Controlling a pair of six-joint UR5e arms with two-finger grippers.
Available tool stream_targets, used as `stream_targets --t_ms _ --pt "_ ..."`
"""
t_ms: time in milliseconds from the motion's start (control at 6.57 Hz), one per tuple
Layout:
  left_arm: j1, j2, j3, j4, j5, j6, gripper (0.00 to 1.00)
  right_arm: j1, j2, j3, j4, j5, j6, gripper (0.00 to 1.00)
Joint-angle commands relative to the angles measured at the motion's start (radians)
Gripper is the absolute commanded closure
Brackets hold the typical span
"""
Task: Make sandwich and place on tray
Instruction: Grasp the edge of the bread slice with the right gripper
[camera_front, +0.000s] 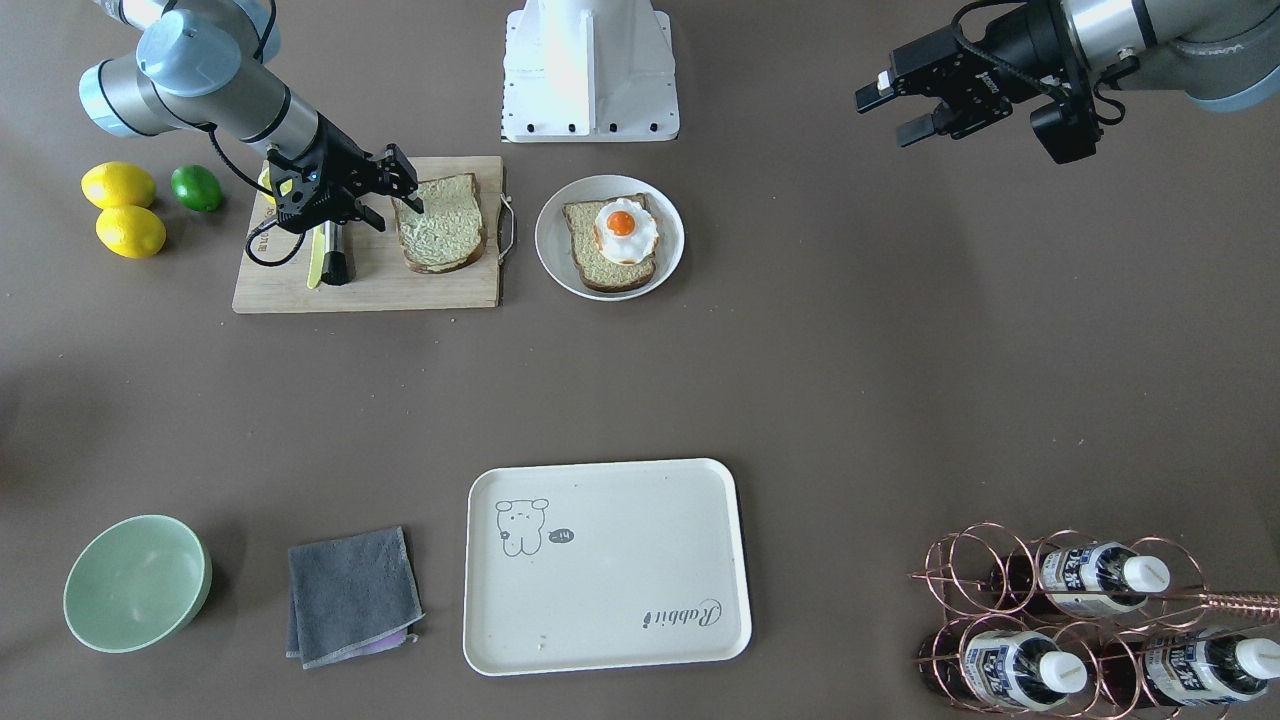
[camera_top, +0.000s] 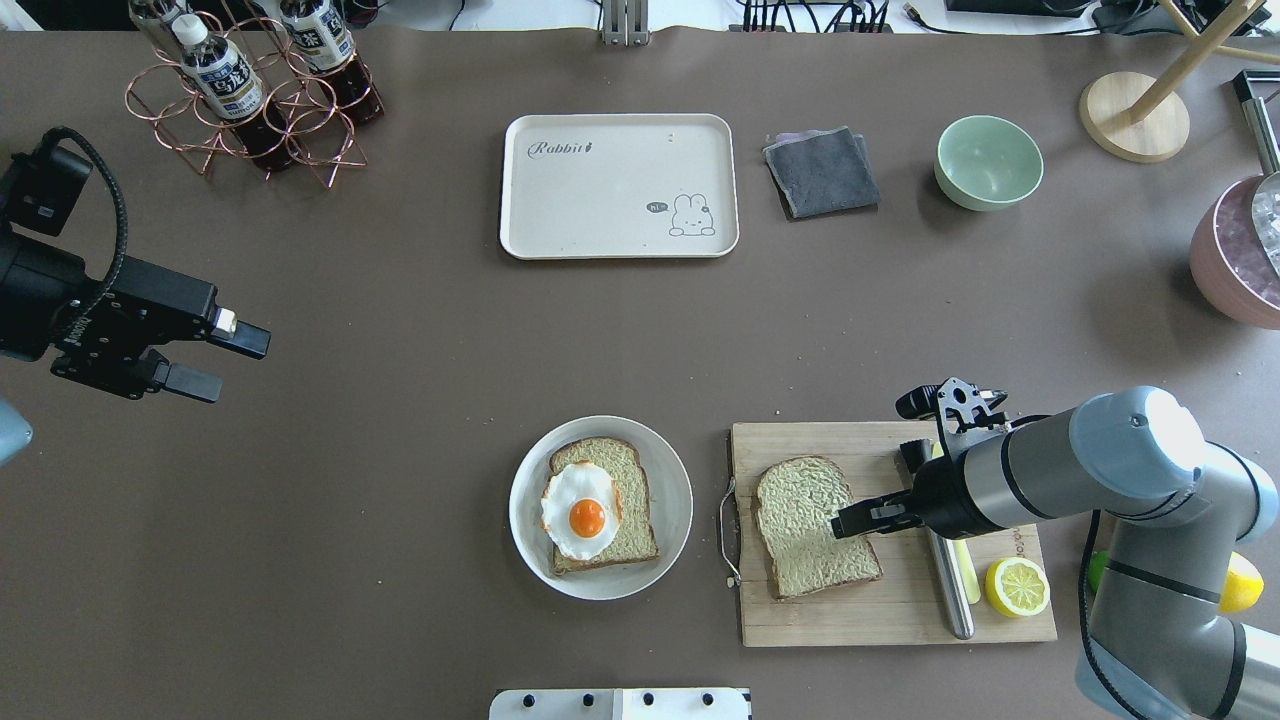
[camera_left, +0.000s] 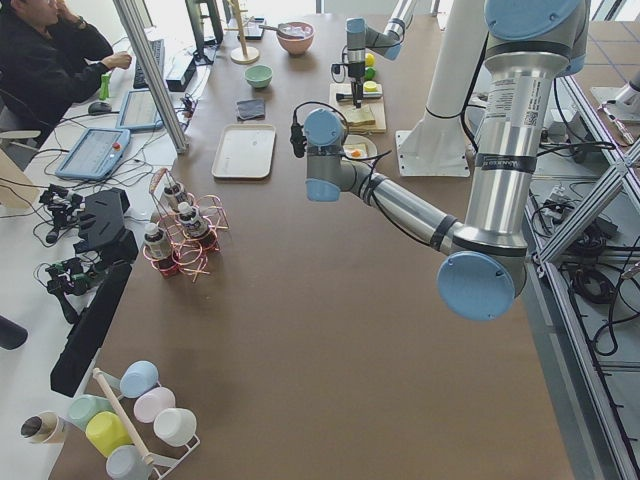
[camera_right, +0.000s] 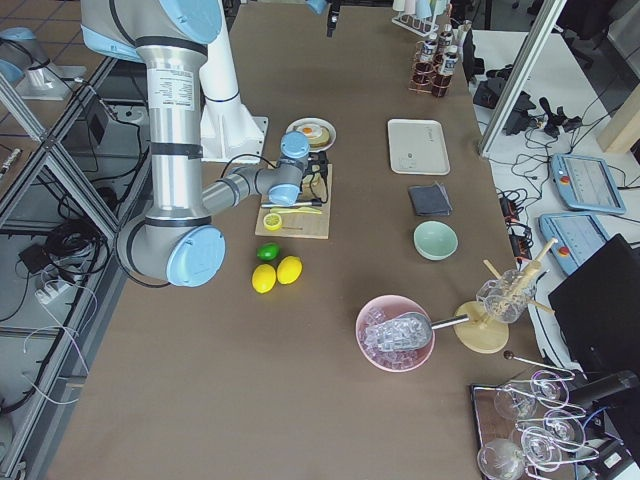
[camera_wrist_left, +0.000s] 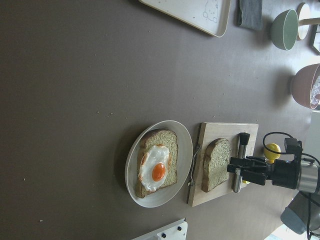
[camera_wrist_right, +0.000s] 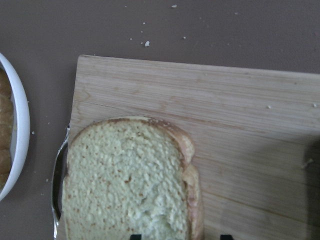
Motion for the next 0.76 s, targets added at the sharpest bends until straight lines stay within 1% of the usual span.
stream_targets --t_ms 0,152,304,609 --pt "0.000 0.002 0.002 0.000 0.000 0.000 0.02 -0.018 -0.001 -0.001 0.000 -0.046 0.000 0.93" --pt "0.000 0.002 0.004 0.000 0.000 0.000 0.02 -0.025 -0.001 0.001 0.000 -0.062 0.000 1.00" --pt "0.000 0.002 0.005 0.000 0.000 0.000 0.02 -0.025 0.001 0.004 0.003 -0.071 0.000 1.00" --pt "0.002 0.000 0.008 0.000 0.000 0.000 0.02 0.000 -0.001 0.030 0.016 -0.055 0.011 1.00"
